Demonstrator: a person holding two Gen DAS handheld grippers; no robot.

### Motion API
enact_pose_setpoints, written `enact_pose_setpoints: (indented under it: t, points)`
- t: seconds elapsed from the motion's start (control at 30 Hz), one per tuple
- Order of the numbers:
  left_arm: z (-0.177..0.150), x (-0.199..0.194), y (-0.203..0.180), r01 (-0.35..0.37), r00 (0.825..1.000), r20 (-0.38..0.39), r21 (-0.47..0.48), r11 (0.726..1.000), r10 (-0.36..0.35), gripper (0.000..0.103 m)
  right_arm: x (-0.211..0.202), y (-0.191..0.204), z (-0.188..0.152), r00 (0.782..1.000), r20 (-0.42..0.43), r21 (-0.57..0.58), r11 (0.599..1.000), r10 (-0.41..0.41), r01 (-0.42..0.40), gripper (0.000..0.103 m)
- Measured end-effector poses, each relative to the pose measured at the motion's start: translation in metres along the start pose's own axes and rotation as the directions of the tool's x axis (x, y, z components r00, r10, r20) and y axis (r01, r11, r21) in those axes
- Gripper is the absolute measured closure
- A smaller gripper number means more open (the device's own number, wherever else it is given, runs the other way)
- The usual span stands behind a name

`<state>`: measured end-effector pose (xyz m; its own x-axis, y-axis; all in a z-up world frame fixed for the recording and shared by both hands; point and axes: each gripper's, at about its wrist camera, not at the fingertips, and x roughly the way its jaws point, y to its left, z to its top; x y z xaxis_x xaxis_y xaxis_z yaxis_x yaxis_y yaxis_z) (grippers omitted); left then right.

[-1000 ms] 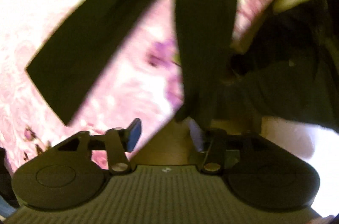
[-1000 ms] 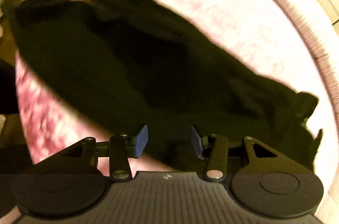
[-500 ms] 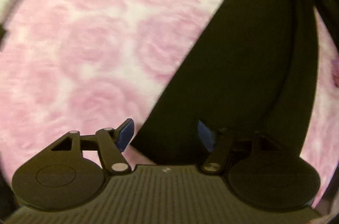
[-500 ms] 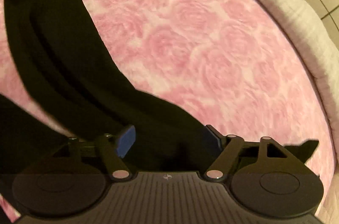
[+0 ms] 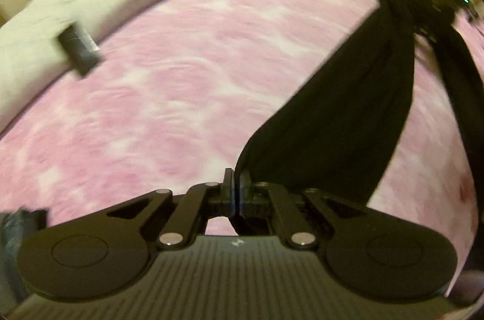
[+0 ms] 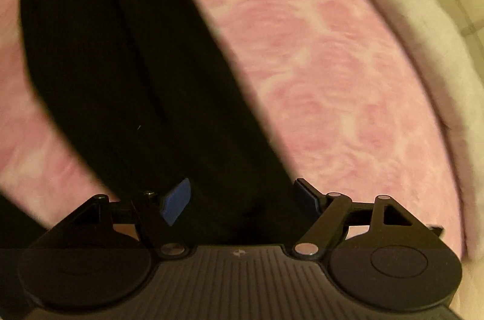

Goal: Fold clothes

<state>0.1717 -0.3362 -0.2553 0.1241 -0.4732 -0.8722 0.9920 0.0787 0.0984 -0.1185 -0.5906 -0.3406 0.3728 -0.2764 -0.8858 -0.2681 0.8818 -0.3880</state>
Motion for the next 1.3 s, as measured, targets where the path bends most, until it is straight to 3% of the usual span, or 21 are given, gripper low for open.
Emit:
enact_pose_setpoints:
  t: [0.13, 0.3, 0.47, 0.67, 0.83, 0.93, 1.03, 1.17, 1.2, 1.23, 1.27, 1.3]
  points:
    - [-0.009, 0.032, 0.001, 0.009, 0.995, -0.099, -0.043, 0.999, -0.013, 0.101, -0.001, -0.016, -0.004, 0.999, -0.021, 0.124, 0.992, -0.031, 0.033, 0.025]
    - [-0.027, 0.061, -0.009, 0.079, 0.97, -0.228, -0.047, 0.996, -0.088, 0.101, 0.006, -0.038, -0.018, 0.997, -0.054, 0.126, 0.99, -0.062, 0.068, 0.025]
    - [-0.032, 0.04, -0.008, 0.081, 0.955, -0.274, -0.129, 0.988, -0.114, 0.101, 0.013, -0.065, -0.033, 0.991, -0.076, 0.107, 0.988, -0.106, 0.114, 0.025]
    - [-0.022, 0.017, -0.043, 0.005, 0.936, -0.349, -0.132, 0.991, -0.051, 0.101, 0.029, -0.11, -0.048, 0.988, -0.076, 0.082, 0.987, -0.134, 0.14, 0.025]
    - [-0.015, 0.017, -0.072, -0.08, 0.91, -0.414, -0.142, 0.987, 0.014, 0.102, 0.061, -0.178, -0.053, 0.984, -0.077, 0.131, 0.977, -0.16, 0.17, 0.025]
    - [-0.011, 0.034, -0.086, -0.135, 0.89, -0.452, -0.143, 0.98, 0.057, 0.103, 0.082, -0.235, -0.065, 0.978, -0.105, 0.241, 0.949, -0.181, 0.202, 0.021]
    - [-0.008, 0.052, -0.094, -0.179, 0.864, -0.495, -0.138, 0.974, 0.089, 0.103, 0.102, -0.281, -0.088, 0.988, -0.117, 0.385, 0.912, -0.099, 0.137, 0.015]
    - [-0.008, 0.073, -0.099, -0.202, 0.837, -0.539, -0.144, 0.969, 0.095, 0.103, 0.13, -0.342, -0.119, 0.994, -0.111, 0.567, 0.823, 0.02, 0.047, 0.015]
    - [-0.008, 0.077, -0.101, -0.203, 0.831, -0.548, -0.141, 0.969, 0.094, 0.103, 0.136, -0.357, -0.127, 0.993, -0.106, 0.609, 0.793, 0.049, 0.026, 0.018]
    - [-0.007, 0.08, -0.101, -0.209, 0.825, -0.556, -0.137, 0.968, 0.099, 0.103, 0.143, -0.373, -0.134, 0.992, -0.099, 0.649, 0.761, 0.078, 0.005, 0.03]
    - [-0.006, 0.082, -0.101, -0.215, 0.82, -0.563, -0.132, 0.968, 0.105, 0.103, 0.15, -0.388, -0.142, 0.99, -0.091, 0.687, 0.726, 0.106, -0.015, 0.06]
    - [-0.002, 0.083, -0.1, -0.221, 0.818, -0.565, -0.136, 0.966, 0.107, 0.103, 0.157, -0.403, -0.15, 0.988, -0.081, 0.724, 0.689, 0.134, -0.035, 0.071]
